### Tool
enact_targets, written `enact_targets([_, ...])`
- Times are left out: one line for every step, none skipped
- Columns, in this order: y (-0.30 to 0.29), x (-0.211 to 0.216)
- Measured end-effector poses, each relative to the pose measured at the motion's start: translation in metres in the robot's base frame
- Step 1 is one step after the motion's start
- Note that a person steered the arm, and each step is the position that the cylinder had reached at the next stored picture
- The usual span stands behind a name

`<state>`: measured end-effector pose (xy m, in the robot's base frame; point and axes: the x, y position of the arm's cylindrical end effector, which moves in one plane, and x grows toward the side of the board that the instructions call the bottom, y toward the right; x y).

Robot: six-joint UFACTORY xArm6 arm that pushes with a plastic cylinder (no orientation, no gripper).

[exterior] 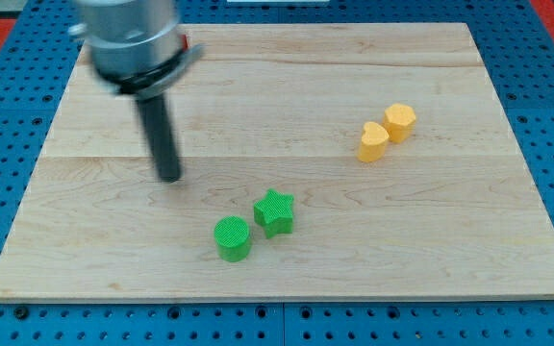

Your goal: Separate the green star from the green circle

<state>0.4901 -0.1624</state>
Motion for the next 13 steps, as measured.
enact_targets([-0.036, 0.071])
enact_targets([0.023, 0.103])
enact_targets([0.080, 0.083])
enact_targets([0.123, 0.076])
enact_targets([0.138, 0.061])
enact_targets([0.145, 0.033])
enact_targets([0.160, 0.020])
enact_targets([0.195, 0.021])
enact_targets([0.225, -0.001])
enact_targets([0.262, -0.033])
enact_targets([0.273, -0.029])
enact_targets([0.272, -0.024])
enact_targets([0.299, 0.000])
